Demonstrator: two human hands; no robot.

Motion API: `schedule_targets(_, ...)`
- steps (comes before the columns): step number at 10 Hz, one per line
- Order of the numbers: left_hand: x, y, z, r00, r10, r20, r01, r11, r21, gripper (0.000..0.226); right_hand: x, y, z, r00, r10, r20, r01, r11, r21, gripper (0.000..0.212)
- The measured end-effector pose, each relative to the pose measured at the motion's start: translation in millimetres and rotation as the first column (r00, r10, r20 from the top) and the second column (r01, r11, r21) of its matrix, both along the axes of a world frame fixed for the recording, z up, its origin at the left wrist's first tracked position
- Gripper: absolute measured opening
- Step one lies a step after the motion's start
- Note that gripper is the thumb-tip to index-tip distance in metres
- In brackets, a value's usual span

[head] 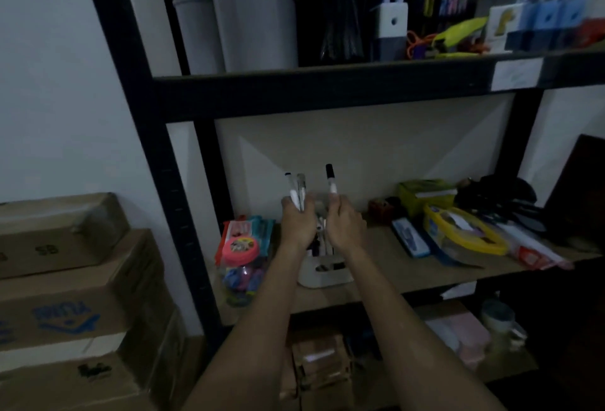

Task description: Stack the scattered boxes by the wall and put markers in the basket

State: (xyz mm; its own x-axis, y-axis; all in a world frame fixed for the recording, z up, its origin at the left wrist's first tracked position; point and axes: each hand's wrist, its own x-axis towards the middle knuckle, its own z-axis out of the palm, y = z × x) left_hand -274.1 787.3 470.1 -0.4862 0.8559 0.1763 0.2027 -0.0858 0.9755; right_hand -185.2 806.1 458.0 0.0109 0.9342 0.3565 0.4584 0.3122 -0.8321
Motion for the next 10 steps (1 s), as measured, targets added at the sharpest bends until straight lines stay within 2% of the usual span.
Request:
schedule_targets(1, -3.5, 28.3, -1.1, 0.999, 0.026, -0.032, -0.028, 0.995, -0.091, 0.050, 2.5, 25.4, -8.5, 0.982, -0.014, 0.190, 0.020, 0.999, -0.029, 0.060)
schedule_targets(2, -3.8, 44.3, -13.6, 0.999, 0.035, -0.035, -0.040, 0.986, -0.161, 0.052, 2.3, 40.4, -23.1, 0.919, -0.075, 0.386, 0.092, 0.995, -0.026, 0.061)
schedule_targets(3, -4.5, 50.1, -25.4, 0.998, 0.059, -0.035, -0.063, 0.988, -0.140, 0.047, -1.9, 43.9, -25.2, 0.865, -0.117, 0.489, 0.122, 0.992, 0.021, 0.054)
schedule_targets(4, -5.7, 53.6, -28.7, 0.998, 0.047, -0.044, -0.054, 0.982, -0.181, 0.051, -4.9, 41.9, -26.0, 0.815, -0.155, 0.558, 0.153, 0.987, 0.050, 0.053)
schedule_targets(5, -4.7, 53.2, -26.2, 0.997, 0.008, -0.070, -0.028, 0.958, -0.286, 0.055, -4.6, 42.1, -28.7, 0.783, -0.179, 0.595, 0.183, 0.982, 0.054, 0.053)
schedule_targets(6, -4.2, 49.2, -22.5, 0.990, -0.022, -0.136, -0.023, 0.947, -0.320, 0.054, -5.2, 42.3, -28.6, 0.795, -0.187, 0.577, 0.187, 0.981, 0.061, 0.053)
schedule_targets(7, -4.7, 36.4, -12.8, 0.979, -0.053, -0.199, -0.015, 0.946, -0.325, 0.052, -2.1, 43.3, -26.1, 0.851, -0.189, 0.491, 0.197, 0.980, 0.037, 0.055)
schedule_targets(8, -17.1, 11.9, -2.3, 0.966, -0.047, -0.254, -0.017, 0.969, -0.245, 0.043, 3.4, 40.0, -20.4, 0.896, -0.164, 0.413, 0.167, 0.986, 0.029, 0.051)
schedule_targets(10, -62.9, -52.7, 10.3, 0.925, -0.076, -0.373, -0.005, 0.977, -0.212, 0.030, -1.4, 0.5, -12.3, 0.869, -0.144, 0.474, 0.119, 0.990, 0.082, 0.042)
